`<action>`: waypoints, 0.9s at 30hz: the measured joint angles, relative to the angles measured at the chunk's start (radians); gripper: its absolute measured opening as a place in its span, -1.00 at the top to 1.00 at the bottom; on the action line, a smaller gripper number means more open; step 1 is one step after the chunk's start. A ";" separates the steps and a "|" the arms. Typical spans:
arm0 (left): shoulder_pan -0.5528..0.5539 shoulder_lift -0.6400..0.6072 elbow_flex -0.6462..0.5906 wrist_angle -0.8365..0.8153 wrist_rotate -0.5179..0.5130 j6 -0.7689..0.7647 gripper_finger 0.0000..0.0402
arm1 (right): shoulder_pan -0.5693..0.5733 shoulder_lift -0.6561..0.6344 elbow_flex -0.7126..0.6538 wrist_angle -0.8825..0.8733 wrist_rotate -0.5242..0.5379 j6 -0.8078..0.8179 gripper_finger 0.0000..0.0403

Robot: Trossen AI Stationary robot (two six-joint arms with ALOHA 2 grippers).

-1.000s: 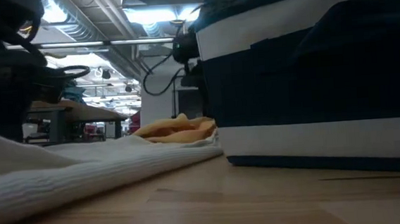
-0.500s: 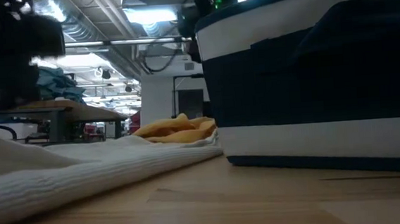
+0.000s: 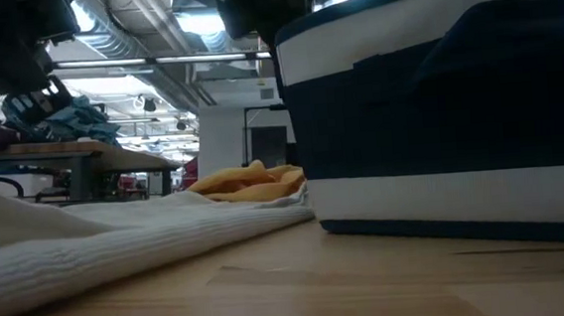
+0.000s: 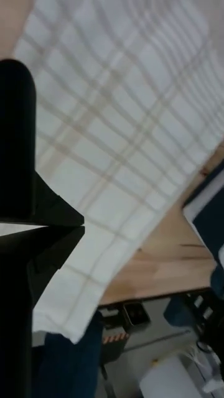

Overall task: Fold towel
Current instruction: Fold the white towel

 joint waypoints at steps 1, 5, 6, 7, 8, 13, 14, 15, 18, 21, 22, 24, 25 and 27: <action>0.000 0.000 0.000 -0.014 0.000 0.000 0.98 | 0.021 0.005 0.000 0.017 0.011 0.001 0.51; 0.000 0.000 0.000 -0.056 0.000 -0.002 0.98 | 0.088 0.032 -0.001 0.025 0.100 0.041 0.51; 0.000 0.000 0.000 -0.059 0.000 -0.002 0.98 | 0.101 0.038 -0.001 0.015 0.110 0.059 0.51; 0.000 0.000 0.000 -0.058 0.000 -0.003 0.98 | 0.111 0.051 -0.002 0.003 0.110 0.077 0.51; 0.000 0.000 0.000 -0.060 0.000 -0.004 0.98 | 0.120 0.057 -0.002 -0.006 0.103 0.087 0.51; 0.000 0.000 0.000 -0.064 0.000 -0.005 0.98 | 0.174 0.073 -0.038 -0.056 0.057 0.130 0.51; 0.000 0.000 0.000 -0.063 0.000 -0.005 0.98 | 0.187 0.073 -0.054 -0.068 0.054 0.139 0.51; -0.001 0.000 0.000 -0.064 0.000 -0.005 0.98 | 0.200 0.073 -0.068 -0.071 0.049 0.154 0.51; -0.001 0.000 0.000 -0.067 0.000 -0.005 0.98 | 0.243 0.075 -0.089 -0.115 0.047 0.175 0.51; -0.002 0.000 0.000 -0.072 0.000 0.002 0.98 | 0.284 0.073 -0.106 -0.113 0.040 0.174 0.51; -0.002 0.000 0.000 -0.071 0.000 0.006 0.98 | 0.295 0.075 -0.107 -0.113 0.039 0.168 0.51; -0.002 0.000 0.000 -0.071 0.000 0.027 0.98 | 0.311 0.075 -0.107 -0.104 0.040 0.164 0.51; -0.002 0.000 0.000 -0.069 -0.001 0.037 0.98 | 0.315 0.074 -0.106 -0.093 0.046 0.164 0.51; -0.002 0.000 0.000 -0.068 -0.001 0.044 0.98 | 0.321 0.072 -0.094 -0.083 0.082 0.171 0.51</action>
